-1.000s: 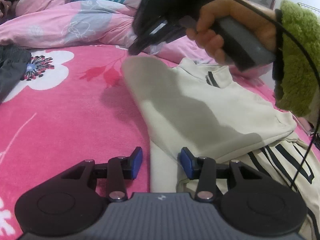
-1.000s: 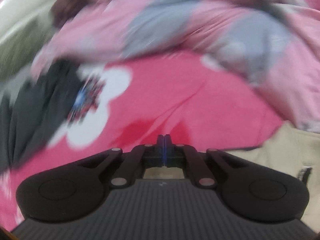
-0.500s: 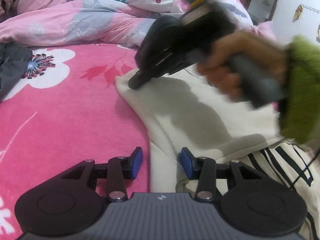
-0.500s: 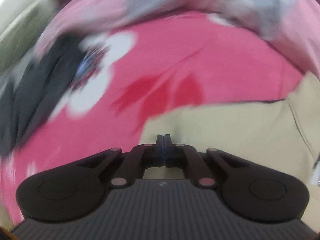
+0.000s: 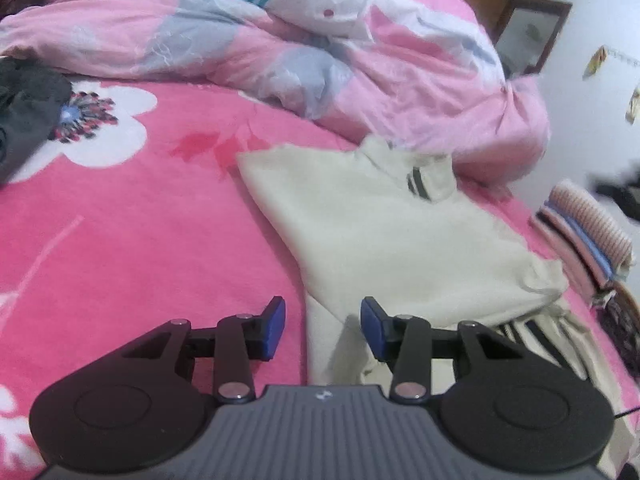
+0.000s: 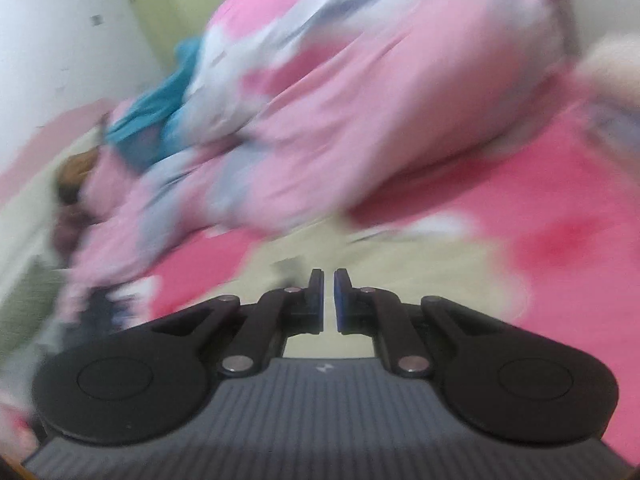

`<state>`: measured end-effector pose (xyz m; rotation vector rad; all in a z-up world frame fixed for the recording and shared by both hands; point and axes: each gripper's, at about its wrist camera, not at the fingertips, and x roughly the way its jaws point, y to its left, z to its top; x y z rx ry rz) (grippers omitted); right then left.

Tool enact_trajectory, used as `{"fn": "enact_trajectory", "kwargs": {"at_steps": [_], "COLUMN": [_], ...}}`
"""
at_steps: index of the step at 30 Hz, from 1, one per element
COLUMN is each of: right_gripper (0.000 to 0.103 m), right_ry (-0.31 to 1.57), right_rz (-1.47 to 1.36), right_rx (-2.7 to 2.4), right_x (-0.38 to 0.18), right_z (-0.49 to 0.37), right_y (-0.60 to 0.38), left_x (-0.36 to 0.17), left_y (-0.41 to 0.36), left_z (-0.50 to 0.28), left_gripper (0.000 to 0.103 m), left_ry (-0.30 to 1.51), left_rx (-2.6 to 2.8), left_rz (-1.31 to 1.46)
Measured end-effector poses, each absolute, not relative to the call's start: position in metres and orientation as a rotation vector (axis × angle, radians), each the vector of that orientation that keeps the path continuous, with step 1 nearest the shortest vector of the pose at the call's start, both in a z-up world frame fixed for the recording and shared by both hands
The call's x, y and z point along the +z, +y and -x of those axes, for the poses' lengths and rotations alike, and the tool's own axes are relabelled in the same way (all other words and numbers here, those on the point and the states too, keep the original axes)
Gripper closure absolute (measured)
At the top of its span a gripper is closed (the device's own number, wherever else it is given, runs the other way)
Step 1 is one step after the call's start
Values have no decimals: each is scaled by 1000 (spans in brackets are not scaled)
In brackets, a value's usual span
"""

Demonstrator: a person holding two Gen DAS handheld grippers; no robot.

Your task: Fold clothes

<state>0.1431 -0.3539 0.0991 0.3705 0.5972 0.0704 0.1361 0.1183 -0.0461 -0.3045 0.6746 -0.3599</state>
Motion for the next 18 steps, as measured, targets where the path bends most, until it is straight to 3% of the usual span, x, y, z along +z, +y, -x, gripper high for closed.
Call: {"fn": "enact_trajectory", "kwargs": {"at_steps": [4,7,14,16,18], "right_gripper": [97,97,98,103,103], "right_ry": [559,562,646,718,670], "right_rz": [-332,-328,-291,-271,-393], "right_rx": [5,50,120,22,49], "right_x": [98,75,-18,-58,-69], "right_z": [-95,-108,-178,-188,-177], "right_y": [-400,-399,-375,-388,-409], "left_x": [-27,-14,-46,-56,-57], "left_y": [113,94,54,58,60], "left_z": [-145,-164,-217,-217,-216], "left_gripper": [58,59,63,63,64], "left_ry": [610,616,740,736,731], "left_rx": [-321,-326,-286,-281,-290], "left_rz": [245,203,137,153,153]}}
